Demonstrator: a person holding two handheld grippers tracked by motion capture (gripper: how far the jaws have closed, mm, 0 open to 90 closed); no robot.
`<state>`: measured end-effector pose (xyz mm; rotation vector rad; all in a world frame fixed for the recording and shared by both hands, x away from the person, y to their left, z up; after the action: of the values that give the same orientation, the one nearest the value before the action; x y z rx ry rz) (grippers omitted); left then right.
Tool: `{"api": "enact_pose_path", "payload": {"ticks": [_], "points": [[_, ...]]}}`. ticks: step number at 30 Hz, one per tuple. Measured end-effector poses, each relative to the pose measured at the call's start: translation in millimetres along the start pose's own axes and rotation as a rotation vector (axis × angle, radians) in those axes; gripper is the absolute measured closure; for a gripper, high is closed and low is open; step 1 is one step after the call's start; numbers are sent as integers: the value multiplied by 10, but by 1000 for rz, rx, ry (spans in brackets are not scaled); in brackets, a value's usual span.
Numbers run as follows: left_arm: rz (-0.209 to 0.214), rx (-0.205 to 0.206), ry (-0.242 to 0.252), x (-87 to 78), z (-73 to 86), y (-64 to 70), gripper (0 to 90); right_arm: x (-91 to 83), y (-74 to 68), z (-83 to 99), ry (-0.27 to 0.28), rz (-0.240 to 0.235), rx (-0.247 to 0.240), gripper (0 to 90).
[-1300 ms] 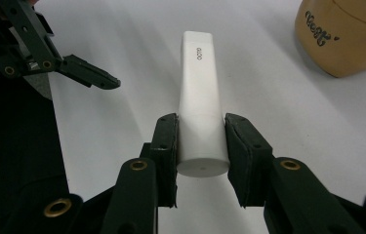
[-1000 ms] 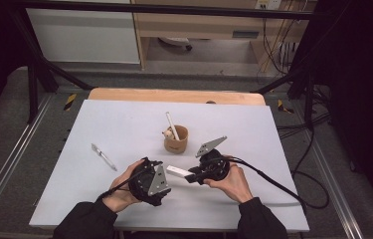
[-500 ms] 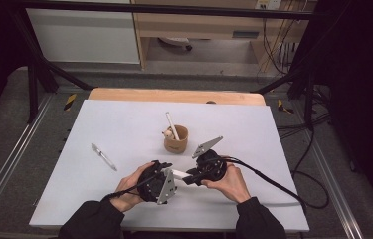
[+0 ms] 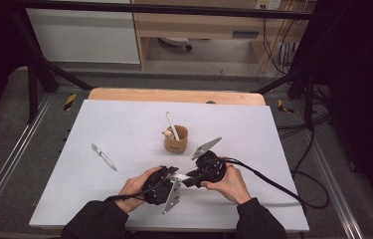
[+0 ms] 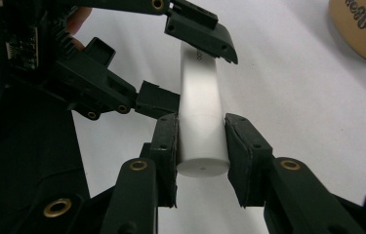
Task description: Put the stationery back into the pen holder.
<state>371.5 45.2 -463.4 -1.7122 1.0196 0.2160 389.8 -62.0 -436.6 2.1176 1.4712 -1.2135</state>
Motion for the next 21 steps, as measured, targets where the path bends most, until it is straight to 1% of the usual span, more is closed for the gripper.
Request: {"api": "enact_pose_path", "payload": {"ticks": [5,6,7,12,16,21], "points": [[-17,39,4,20,-43,28,522,6,-9,6,-7,-7,8,672],[-22,54,-1,19,-50,27,534,6,-13,8,-7,-8,9,671],[-23,53,5,24,-60,38,554,5,-13,9,-8,-9,8,672],[-39,81,3,27,-98,42,621,-1,-14,12,-12,-11,12,671],[-48,105,5,26,-123,59,662,-9,-16,10,-15,-15,26,671],[-58,129,1,22,-130,73,676,-12,-20,12,-16,-22,31,671]]}}
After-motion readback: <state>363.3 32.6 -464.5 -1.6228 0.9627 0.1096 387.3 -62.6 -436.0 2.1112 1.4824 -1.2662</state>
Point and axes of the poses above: each handheld gripper's, and its own axes: x roughly forward along the jaws, z roughly out of its underside, y roughly to its right, the point moved 7 cm from there along x, roughly forward along the jaws, and after that the axes turned 2 degrees about z, right-handed, at the moved point
